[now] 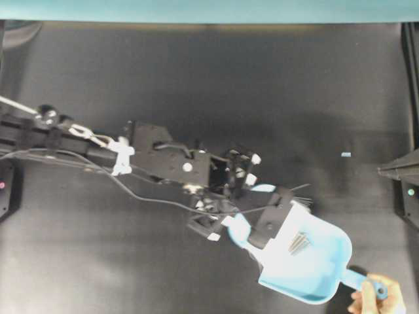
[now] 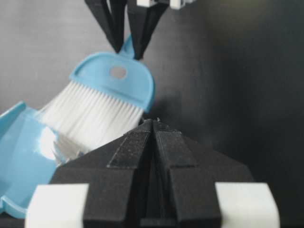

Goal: Hold the dustpan with a person, while the left arm uses a hand brush to gather the screws into the dustpan.
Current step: 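Sweep the screws with the brush into the held dustpan, then pull the brush back and lower it onto the table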

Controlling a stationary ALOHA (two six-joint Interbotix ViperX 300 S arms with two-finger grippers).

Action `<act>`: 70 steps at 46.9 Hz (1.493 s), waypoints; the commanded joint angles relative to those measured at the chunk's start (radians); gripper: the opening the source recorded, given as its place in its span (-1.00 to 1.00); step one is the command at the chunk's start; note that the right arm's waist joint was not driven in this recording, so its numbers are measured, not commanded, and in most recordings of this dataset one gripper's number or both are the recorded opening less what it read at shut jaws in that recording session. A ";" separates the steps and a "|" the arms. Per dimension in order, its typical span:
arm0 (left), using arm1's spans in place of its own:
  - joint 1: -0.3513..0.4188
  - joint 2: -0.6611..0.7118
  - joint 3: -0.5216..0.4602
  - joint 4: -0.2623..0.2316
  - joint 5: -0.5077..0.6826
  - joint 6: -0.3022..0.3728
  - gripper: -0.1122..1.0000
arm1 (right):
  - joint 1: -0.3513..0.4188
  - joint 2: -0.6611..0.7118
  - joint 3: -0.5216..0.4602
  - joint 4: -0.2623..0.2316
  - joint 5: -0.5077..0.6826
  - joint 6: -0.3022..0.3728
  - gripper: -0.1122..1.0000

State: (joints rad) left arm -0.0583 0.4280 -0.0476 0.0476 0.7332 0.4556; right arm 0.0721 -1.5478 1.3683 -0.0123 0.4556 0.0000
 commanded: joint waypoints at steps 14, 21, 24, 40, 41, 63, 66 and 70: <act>-0.014 0.080 -0.117 0.002 -0.112 -0.006 -0.23 | 0.000 0.005 -0.015 -0.003 -0.003 -0.008 -0.81; -0.012 0.075 -0.121 0.002 -0.140 -0.014 -0.23 | 0.000 0.005 -0.015 -0.002 -0.003 -0.008 -0.81; -0.009 0.058 -0.117 0.000 -0.140 -0.017 -0.23 | 0.000 0.005 -0.015 -0.003 -0.005 -0.006 -0.81; 0.011 -0.189 0.006 0.002 -0.152 -0.084 -0.23 | 0.000 0.005 -0.015 -0.002 -0.003 -0.008 -0.81; 0.017 -0.218 0.032 0.002 -0.161 -0.087 -0.23 | 0.000 0.005 -0.015 -0.002 -0.003 -0.008 -0.81; 0.046 -0.529 0.563 0.000 -0.446 -0.333 -0.23 | 0.000 0.003 -0.015 -0.002 -0.003 -0.008 -0.81; 0.043 -0.558 0.624 0.002 -0.480 -0.360 -0.23 | 0.000 0.000 -0.015 -0.003 -0.005 -0.008 -0.81; 0.041 -0.589 0.701 0.002 -0.531 -0.396 -0.23 | 0.000 0.000 -0.015 -0.003 -0.003 -0.008 -0.81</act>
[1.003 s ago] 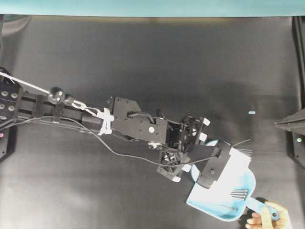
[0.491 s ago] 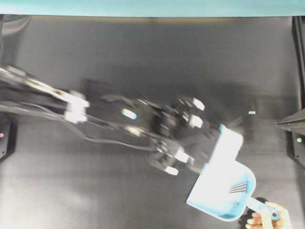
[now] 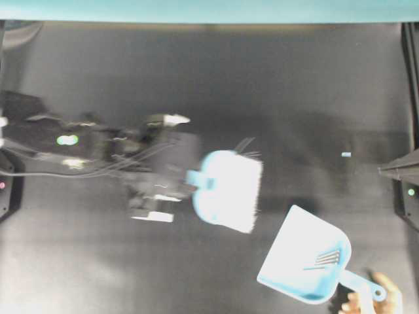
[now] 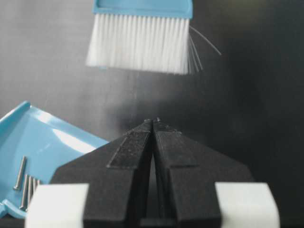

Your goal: Hold the dustpan with a person, while the left arm uses a hand brush to gather the screws into the dustpan.

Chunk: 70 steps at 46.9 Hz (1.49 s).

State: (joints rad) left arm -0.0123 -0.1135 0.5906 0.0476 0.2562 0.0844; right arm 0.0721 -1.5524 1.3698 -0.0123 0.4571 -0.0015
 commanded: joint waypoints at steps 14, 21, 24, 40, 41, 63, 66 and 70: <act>-0.011 -0.091 0.224 0.002 -0.172 -0.104 -0.23 | 0.000 0.003 -0.017 -0.002 -0.005 -0.006 -0.81; -0.015 -0.103 0.272 0.002 -0.212 -0.124 -0.23 | 0.000 0.003 -0.017 -0.003 -0.005 -0.006 -0.81; -0.015 -0.101 0.285 0.002 -0.215 -0.124 -0.23 | 0.000 0.003 -0.017 -0.002 -0.005 -0.006 -0.81; -0.015 -0.080 0.311 0.002 -0.253 -0.129 -0.23 | 0.000 0.003 -0.017 -0.002 -0.005 -0.006 -0.81; -0.015 -0.080 0.313 0.002 -0.255 -0.129 -0.23 | 0.000 0.003 -0.017 -0.003 -0.005 -0.005 -0.81; -0.025 -0.083 0.321 0.002 -0.268 -0.129 0.59 | 0.000 0.003 -0.017 -0.003 -0.005 -0.006 -0.81; -0.026 -0.084 0.321 0.002 -0.273 -0.127 0.56 | 0.000 0.003 -0.017 -0.003 -0.005 -0.006 -0.81; -0.025 -0.103 0.321 0.002 -0.287 -0.121 0.54 | 0.000 0.003 -0.017 -0.003 -0.005 -0.006 -0.81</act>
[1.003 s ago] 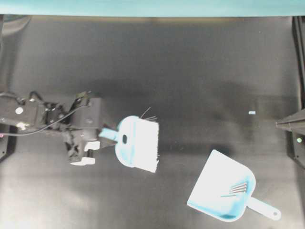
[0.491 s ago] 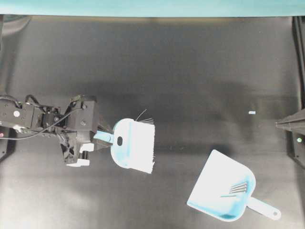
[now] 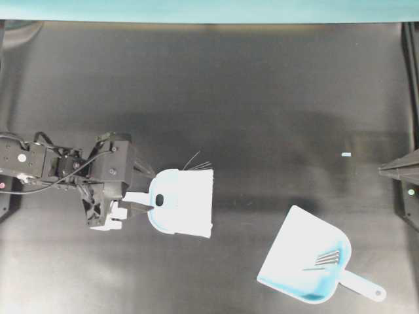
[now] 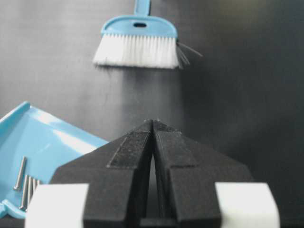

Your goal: Hold the dustpan with a person, while the left arm uses a hand brush to gather the screws into the dustpan.

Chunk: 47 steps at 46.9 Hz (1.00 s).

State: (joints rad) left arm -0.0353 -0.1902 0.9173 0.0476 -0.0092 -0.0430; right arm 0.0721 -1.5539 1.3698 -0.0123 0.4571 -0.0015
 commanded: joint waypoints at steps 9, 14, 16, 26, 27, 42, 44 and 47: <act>0.003 -0.137 0.014 0.002 -0.075 0.018 0.54 | 0.000 0.005 -0.017 -0.002 -0.005 -0.006 -0.81; 0.011 -0.232 0.043 0.002 -0.092 0.020 0.54 | 0.000 0.005 -0.017 -0.002 -0.005 -0.005 -0.81; 0.015 -0.272 0.060 0.002 -0.092 0.020 0.54 | 0.000 0.005 -0.017 -0.002 -0.005 -0.006 -0.81; 0.021 -0.514 0.167 0.002 -0.095 0.018 0.54 | 0.000 0.005 -0.017 -0.002 -0.005 -0.006 -0.81; 0.023 -0.555 0.181 0.002 -0.095 0.018 0.54 | 0.000 0.003 -0.017 -0.002 -0.005 -0.006 -0.81; 0.029 -0.824 0.287 0.002 -0.067 0.006 0.54 | 0.000 0.005 -0.017 -0.002 -0.005 -0.006 -0.81; 0.029 -0.831 0.298 0.002 -0.061 0.003 0.54 | 0.000 0.003 -0.017 -0.002 -0.005 -0.006 -0.81; 0.029 -0.830 0.307 0.002 -0.055 0.003 0.54 | 0.000 0.003 -0.017 -0.003 -0.005 -0.006 -0.81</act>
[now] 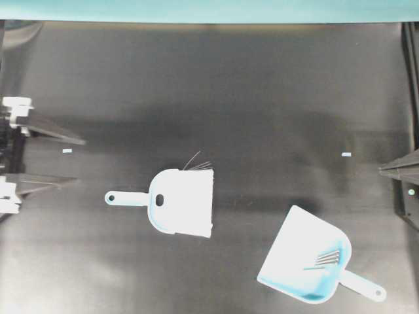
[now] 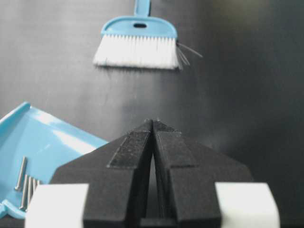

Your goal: Hold the dustpan with a person, while the left arm uses a hand brush to gather the screws into the dustpan.

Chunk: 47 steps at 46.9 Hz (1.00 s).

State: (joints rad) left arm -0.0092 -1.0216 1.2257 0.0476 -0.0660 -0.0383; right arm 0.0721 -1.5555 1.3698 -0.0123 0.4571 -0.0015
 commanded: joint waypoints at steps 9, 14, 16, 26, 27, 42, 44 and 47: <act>0.002 0.018 0.009 0.002 0.020 -0.005 0.54 | 0.000 0.005 -0.017 -0.002 -0.005 -0.005 -0.81; 0.002 0.020 0.011 0.002 0.020 -0.006 0.54 | 0.000 0.003 -0.017 -0.002 -0.005 -0.006 -0.81; 0.002 0.020 0.011 0.002 0.020 -0.006 0.54 | 0.000 0.005 -0.017 -0.002 -0.005 -0.006 -0.81; 0.000 0.020 0.018 0.002 0.020 -0.006 0.54 | 0.000 0.005 -0.017 -0.003 -0.005 -0.006 -0.81; 0.000 0.020 0.018 0.002 0.020 -0.006 0.54 | 0.000 0.005 -0.017 -0.003 -0.005 -0.005 -0.81; -0.009 0.020 0.020 0.002 0.017 -0.006 0.54 | 0.000 0.003 -0.017 -0.002 -0.005 -0.006 -0.81; -0.009 0.020 0.020 0.002 0.015 -0.006 0.54 | 0.000 0.003 -0.017 -0.003 -0.005 -0.006 -0.81; -0.009 0.020 0.020 0.002 0.014 -0.008 0.54 | 0.000 0.003 -0.017 -0.003 -0.005 -0.005 -0.81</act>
State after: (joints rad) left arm -0.0184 -1.0109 1.2533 0.0476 -0.0414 -0.0430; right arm 0.0721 -1.5570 1.3683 -0.0123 0.4571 -0.0015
